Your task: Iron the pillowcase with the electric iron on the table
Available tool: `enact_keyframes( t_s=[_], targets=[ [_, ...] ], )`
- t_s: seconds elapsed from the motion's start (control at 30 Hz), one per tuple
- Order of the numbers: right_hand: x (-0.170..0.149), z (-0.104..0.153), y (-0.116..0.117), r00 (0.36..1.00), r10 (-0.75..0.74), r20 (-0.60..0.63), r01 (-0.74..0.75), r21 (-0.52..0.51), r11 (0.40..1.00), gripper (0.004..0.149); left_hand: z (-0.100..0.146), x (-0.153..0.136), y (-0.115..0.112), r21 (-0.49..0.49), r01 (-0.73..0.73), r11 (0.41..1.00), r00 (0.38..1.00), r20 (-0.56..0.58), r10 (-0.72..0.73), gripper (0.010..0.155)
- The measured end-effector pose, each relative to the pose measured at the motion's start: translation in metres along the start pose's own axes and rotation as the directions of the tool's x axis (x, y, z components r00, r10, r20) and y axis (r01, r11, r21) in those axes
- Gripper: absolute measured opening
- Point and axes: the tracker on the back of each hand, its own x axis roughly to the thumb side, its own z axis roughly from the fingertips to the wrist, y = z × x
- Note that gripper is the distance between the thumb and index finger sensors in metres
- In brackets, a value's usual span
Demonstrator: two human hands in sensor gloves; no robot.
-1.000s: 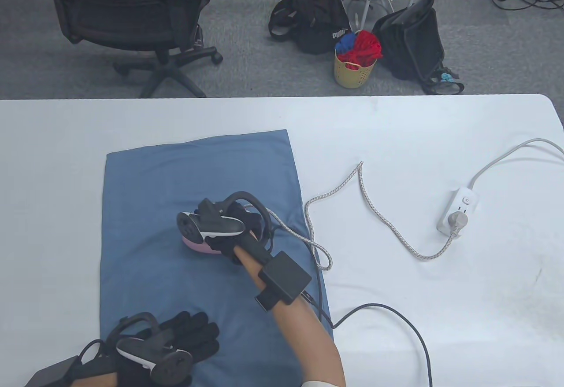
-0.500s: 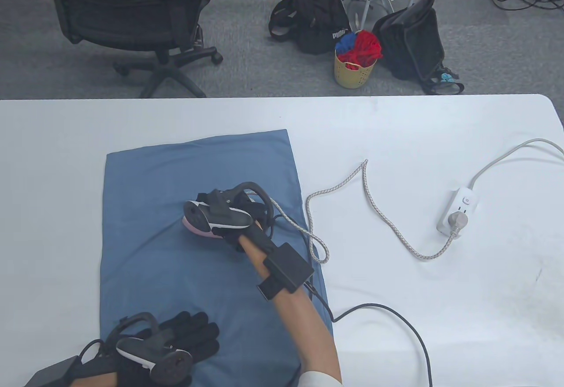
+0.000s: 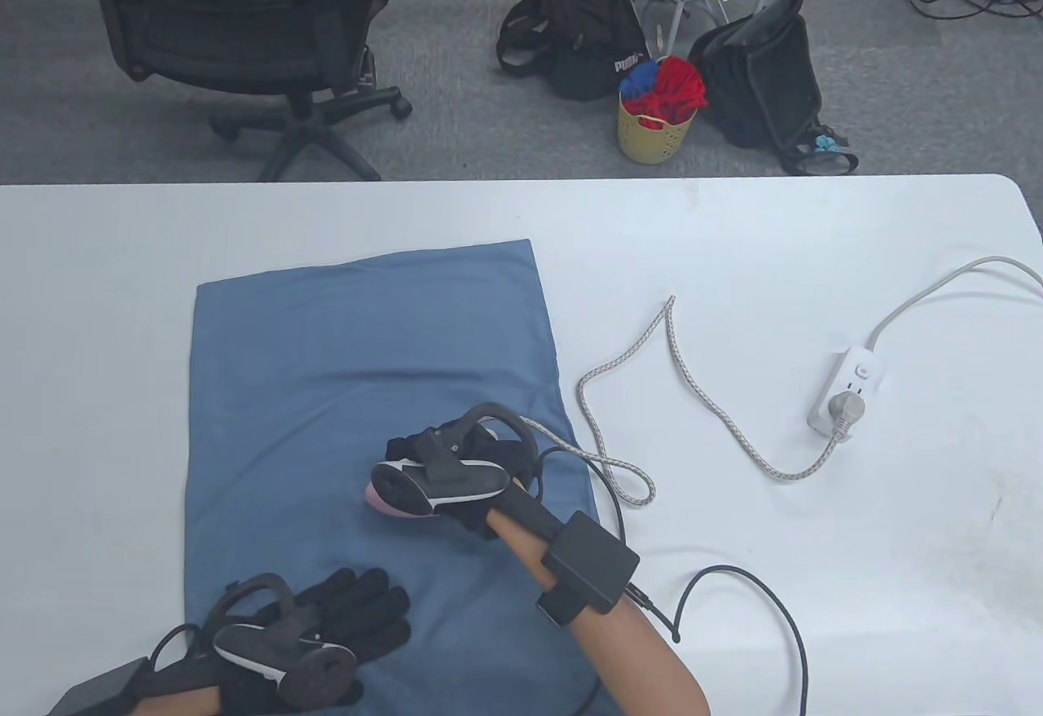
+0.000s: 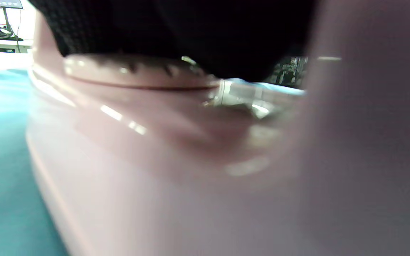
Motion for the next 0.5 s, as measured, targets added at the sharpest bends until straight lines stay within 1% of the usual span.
enact_keyframes(
  t_s=[0.23,0.37,0.5],
  targets=[
    [-0.022,-0.019,0.003,0.997,0.006,-0.078,-0.007,-0.012,1.0,0.036,0.0,0.0,-0.001,-0.007,-0.011,1.0,1.0,0.001,0.011,0.075],
    [-0.038,-0.033,0.004,0.99,0.002,-0.139,-0.001,0.003,1.0,0.036,0.0,0.0,-0.001,-0.012,-0.021,1.0,1.0,0.005,0.021,0.075],
    [-0.047,-0.042,0.005,0.985,0.003,-0.171,-0.003,-0.002,1.0,0.036,0.0,0.0,-0.001,-0.013,-0.022,1.0,1.0,0.006,0.022,0.075]
  ],
)
